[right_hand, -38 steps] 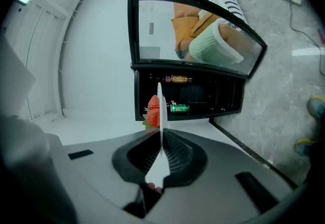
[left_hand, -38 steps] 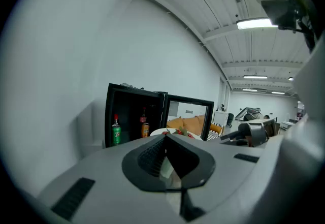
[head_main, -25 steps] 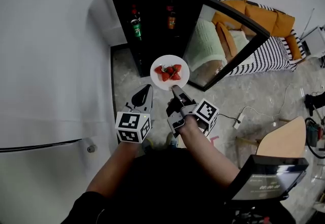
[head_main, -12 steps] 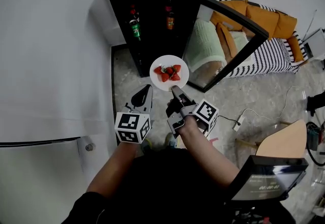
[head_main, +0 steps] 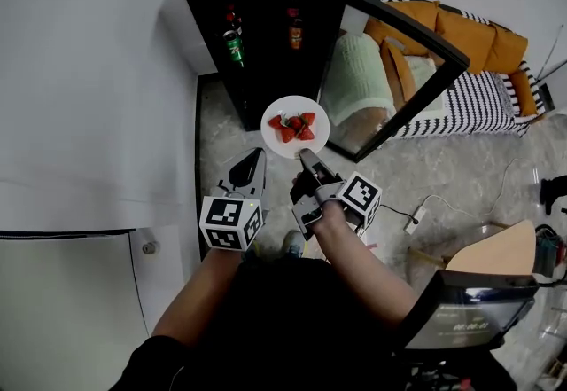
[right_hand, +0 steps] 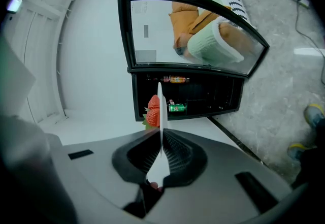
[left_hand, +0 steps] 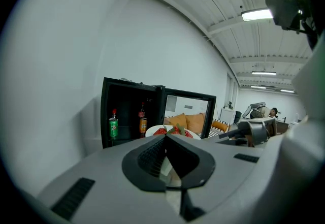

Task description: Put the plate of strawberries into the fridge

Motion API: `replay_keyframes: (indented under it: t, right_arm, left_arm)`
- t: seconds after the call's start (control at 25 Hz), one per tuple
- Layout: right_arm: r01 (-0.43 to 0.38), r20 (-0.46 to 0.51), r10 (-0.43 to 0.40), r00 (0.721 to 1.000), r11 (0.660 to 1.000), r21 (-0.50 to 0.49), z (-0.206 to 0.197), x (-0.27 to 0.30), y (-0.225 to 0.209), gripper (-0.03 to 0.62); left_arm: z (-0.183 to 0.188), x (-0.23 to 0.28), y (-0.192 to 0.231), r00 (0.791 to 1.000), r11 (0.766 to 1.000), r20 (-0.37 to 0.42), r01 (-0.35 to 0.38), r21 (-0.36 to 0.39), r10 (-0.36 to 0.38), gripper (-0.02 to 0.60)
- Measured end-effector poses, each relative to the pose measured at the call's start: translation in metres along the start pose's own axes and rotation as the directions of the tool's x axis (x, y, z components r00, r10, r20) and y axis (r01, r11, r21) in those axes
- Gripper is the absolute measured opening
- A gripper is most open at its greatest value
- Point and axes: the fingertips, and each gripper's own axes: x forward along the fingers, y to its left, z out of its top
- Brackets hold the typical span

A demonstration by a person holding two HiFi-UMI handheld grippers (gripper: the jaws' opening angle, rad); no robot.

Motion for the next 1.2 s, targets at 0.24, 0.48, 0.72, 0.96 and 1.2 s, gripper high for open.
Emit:
replay_keyframes:
  t: [0.24,0.48,0.72,0.96,1.2]
  right_arm:
    - [-0.009,-0.01,0.009,1.0,1.0,-0.008,0.002,0.0,-0.004,0.02]
    - [-0.009,-0.008,0.009,1.0,1.0,-0.007,0.004,-0.001,-0.006,0.02]
    - [0.001,-0.01,-0.001,1.0,1.0,-0.013,0.006,-0.002,-0.011,0.02]
    - [-0.001,-0.009,0.0,1.0,1.0,-0.02,0.007,-0.001,-0.01,0.02]
    - [-0.002,-0.004,0.002,1.0,1.0,-0.02,0.01,-0.002,-0.012,0.02]
  left_arm:
    - [-0.009,0.001,-0.004,1.0,1.0,0.002,-0.001,-0.002,0.001,0.005]
    - [-0.007,0.003,-0.004,1.0,1.0,0.009,-0.002,0.004,0.002,0.005]
    - [-0.011,0.007,-0.004,1.0,1.0,0.015,-0.008,0.007,0.008,0.005]
    - [-0.009,0.008,-0.002,1.0,1.0,0.025,-0.004,0.005,0.004,0.005]
    - [-0.009,0.014,-0.004,1.0,1.0,0.029,0.008,0.007,-0.008,0.005]
